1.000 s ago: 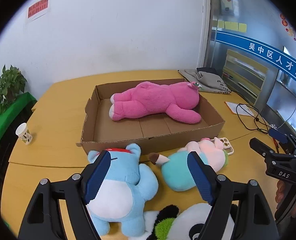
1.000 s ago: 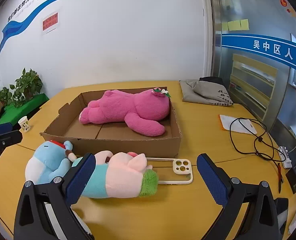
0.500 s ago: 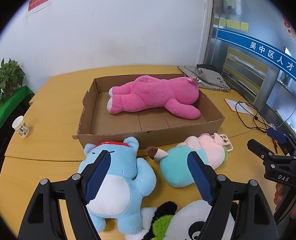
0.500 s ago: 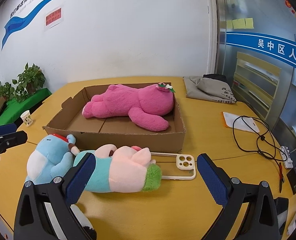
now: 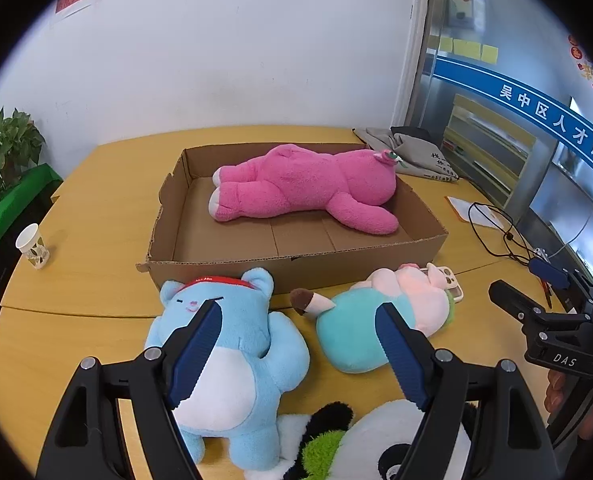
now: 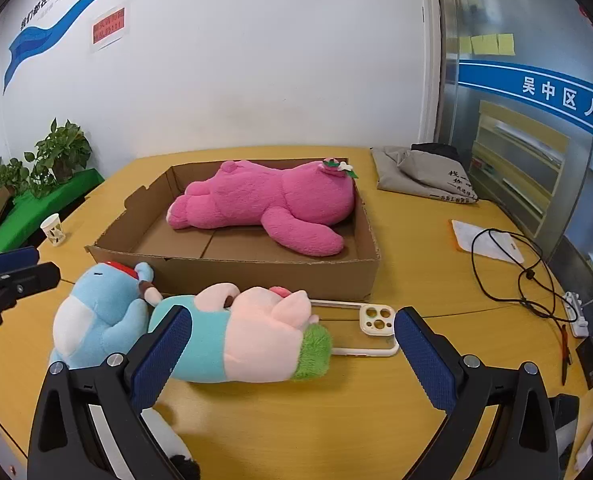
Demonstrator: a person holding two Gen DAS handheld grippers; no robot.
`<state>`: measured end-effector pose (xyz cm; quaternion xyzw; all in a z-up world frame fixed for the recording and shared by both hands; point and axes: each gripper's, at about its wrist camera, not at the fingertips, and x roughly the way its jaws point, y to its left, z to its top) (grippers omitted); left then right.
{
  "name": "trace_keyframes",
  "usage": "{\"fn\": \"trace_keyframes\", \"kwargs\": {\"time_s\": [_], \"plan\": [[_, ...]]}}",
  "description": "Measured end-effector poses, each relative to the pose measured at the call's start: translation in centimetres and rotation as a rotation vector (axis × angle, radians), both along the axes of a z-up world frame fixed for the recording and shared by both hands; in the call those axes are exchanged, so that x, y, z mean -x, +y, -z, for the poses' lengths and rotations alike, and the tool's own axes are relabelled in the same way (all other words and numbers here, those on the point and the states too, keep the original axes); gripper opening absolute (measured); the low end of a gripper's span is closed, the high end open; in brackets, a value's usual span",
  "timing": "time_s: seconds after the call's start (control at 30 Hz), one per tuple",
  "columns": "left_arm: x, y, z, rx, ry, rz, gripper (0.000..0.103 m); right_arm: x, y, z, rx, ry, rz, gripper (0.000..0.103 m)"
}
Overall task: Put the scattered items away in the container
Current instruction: 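Withdraw both grippers and move them toward the teal-and-pink pig plush, then grasp the teal-and-pink pig plush with the left gripper while the right gripper grasps it too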
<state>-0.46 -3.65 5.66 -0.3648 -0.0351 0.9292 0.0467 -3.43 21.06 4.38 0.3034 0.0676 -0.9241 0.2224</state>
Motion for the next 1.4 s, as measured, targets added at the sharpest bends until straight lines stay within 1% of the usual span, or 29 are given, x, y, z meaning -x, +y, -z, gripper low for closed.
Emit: {"fn": "trace_keyframes", "kwargs": {"time_s": [0.23, 0.7, 0.8, 0.97, 1.13, 1.23, 1.3, 1.37, 1.4], "plan": [[0.2, 0.1, 0.4, -0.008, -0.015, 0.006, 0.079, 0.0, -0.2, 0.4, -0.014, -0.004, -0.014, 0.103], [0.5, 0.8, 1.2, -0.001, -0.035, 0.023, 0.079, 0.4, 0.3, 1.0, -0.009, -0.031, -0.005, 0.103], [0.8, 1.1, 1.5, -0.016, -0.051, 0.035, 0.079, 0.6, 0.5, 1.2, -0.002, -0.037, -0.009, 0.103], [1.7, 1.7, 2.6, -0.085, -0.104, 0.098, 0.079, 1.6, 1.3, 1.8, 0.016, -0.064, 0.001, 0.103], [3.7, 2.5, 4.4, -0.183, -0.200, 0.185, 0.079, 3.0, 3.0, 2.8, 0.044, -0.109, 0.034, 0.103], [5.9, 2.6, 6.3, -0.276, -0.280, 0.235, 0.079, 3.7, 3.6, 3.6, 0.055, -0.140, 0.025, 0.103], [7.8, 2.7, 8.0, -0.337, -0.360, 0.262, 0.079, 4.0, 3.6, 4.0, 0.057, -0.150, 0.004, 0.103], [9.3, 2.7, 9.4, -0.362, -0.403, 0.261, 0.079, 4.4, 3.4, 4.4, 0.063, -0.158, -0.029, 0.103], [9.8, 2.7, 10.0, -0.357, -0.419, 0.255, 0.079, 4.6, 3.2, 4.7, 0.059, -0.162, -0.044, 0.103]]}}
